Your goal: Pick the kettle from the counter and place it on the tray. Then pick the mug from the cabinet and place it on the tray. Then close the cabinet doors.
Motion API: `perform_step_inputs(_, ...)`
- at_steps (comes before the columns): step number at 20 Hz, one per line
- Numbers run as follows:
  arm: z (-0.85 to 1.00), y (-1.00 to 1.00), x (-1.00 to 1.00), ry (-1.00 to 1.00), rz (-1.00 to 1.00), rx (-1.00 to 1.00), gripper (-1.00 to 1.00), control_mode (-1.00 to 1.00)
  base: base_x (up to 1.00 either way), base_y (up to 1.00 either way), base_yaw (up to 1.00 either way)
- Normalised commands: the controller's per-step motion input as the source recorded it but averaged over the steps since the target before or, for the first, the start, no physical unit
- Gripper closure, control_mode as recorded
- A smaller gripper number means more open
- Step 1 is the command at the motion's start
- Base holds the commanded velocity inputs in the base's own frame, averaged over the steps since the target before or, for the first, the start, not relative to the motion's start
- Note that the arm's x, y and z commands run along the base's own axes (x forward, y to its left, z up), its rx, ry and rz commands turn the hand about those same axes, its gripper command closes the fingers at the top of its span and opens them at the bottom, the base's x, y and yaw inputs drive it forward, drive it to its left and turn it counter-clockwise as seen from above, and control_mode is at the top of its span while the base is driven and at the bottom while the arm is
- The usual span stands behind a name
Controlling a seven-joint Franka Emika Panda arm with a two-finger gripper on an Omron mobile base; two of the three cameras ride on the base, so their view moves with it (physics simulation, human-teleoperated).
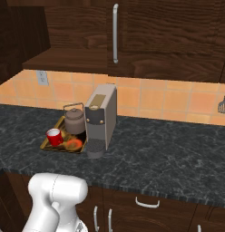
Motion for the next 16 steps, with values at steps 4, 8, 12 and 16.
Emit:
perform_step_inputs(4,-0.35,1.0,0.1,-0.16,-0.39,-0.32,1.0,-1.0,0.0,0.0,0.0)
perform_step_inputs(8,-0.56,1.0,0.03,-0.01,-0.13,-0.6,1.0,-1.0,0.0,0.0,0.0)
perform_step_inputs(12,-0.38,1.0,-0.09,-0.14,-0.11,-0.44,1.0,-1.0,0.0,0.0,0.0)
perform_step_inputs(16,-0.17,0.75,-0.15,-0.08,-0.32,-0.21,1.0,-1.0,0.0,0.0,0.0)
